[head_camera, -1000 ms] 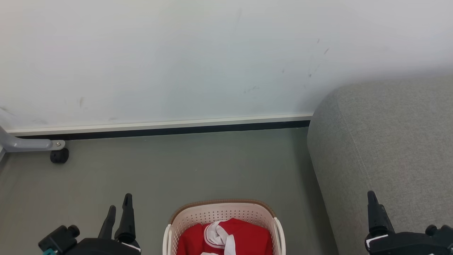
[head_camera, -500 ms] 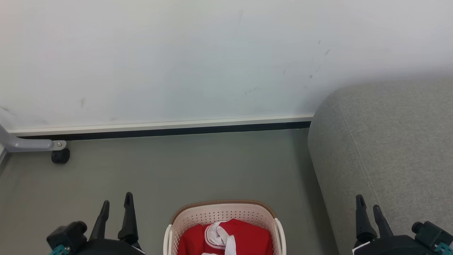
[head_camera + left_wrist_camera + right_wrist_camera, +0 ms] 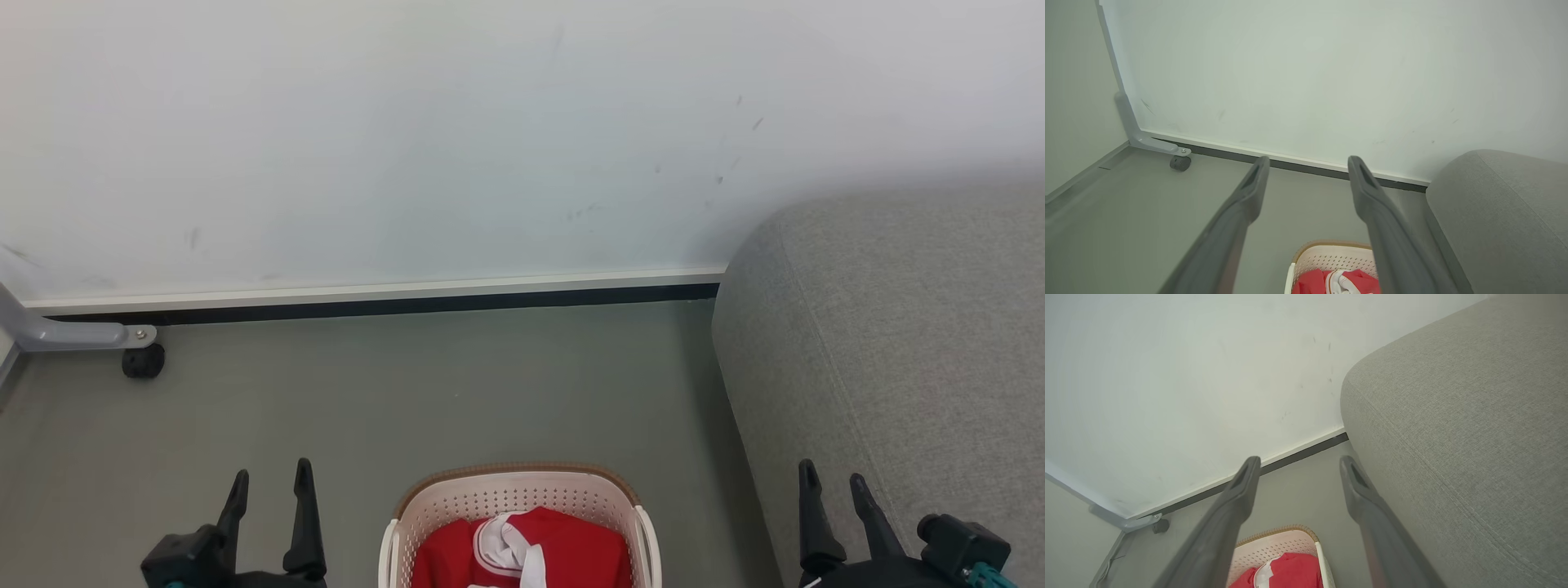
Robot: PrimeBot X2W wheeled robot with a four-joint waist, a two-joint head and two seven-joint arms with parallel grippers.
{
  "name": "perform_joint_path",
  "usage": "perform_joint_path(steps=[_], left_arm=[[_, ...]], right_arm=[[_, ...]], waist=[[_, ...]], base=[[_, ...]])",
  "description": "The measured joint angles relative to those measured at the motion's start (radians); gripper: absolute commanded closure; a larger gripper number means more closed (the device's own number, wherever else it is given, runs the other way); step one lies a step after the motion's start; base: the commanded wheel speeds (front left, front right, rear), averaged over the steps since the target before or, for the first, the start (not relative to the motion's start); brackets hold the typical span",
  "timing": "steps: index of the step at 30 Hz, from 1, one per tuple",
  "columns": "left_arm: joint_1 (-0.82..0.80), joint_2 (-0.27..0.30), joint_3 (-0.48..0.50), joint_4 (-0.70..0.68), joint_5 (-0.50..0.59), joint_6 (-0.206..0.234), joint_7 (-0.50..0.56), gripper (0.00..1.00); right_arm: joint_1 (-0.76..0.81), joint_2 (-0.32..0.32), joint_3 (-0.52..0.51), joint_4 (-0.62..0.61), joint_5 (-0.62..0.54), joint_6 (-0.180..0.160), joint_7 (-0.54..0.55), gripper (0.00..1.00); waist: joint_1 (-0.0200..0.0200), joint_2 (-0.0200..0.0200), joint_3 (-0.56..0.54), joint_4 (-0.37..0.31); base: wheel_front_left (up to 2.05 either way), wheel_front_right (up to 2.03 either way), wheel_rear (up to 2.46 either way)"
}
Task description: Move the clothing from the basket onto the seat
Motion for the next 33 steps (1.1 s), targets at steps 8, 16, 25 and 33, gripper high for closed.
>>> perform_joint_path(steps=[8,16,25,33], left_arm=[[0.002,0.001,-0.022,0.0,0.117,0.016,-0.027,0.0],[0.003,0.001,-0.036,0.003,0.223,0.026,-0.058,0.0],[0.012,0.0,-0.047,0.017,0.29,0.034,-0.079,0.0],[0.016,0.0,-0.046,0.029,0.284,0.024,-0.079,0.0]], right_arm=[[0.004,-0.01,0.025,0.002,-0.102,-0.016,-0.027,0.0],[0.009,-0.012,0.053,0.004,-0.21,-0.026,-0.059,0.0],[0.01,-0.015,0.074,0.006,-0.294,-0.033,-0.08,0.0],[0.011,-0.015,0.071,0.01,-0.294,-0.033,-0.08,0.0]], waist=[[0.0,0.0,-0.002,-0.001],[0.0,0.0,-0.004,-0.003],[0.0,0.0,-0.007,-0.002],[0.0,0.0,-0.009,-0.003]], base=[[0.0,0.0,0.0],[0.0,0.0,0.0],[0.0,0.0,0.0],[0.0,0.0,0.0]])
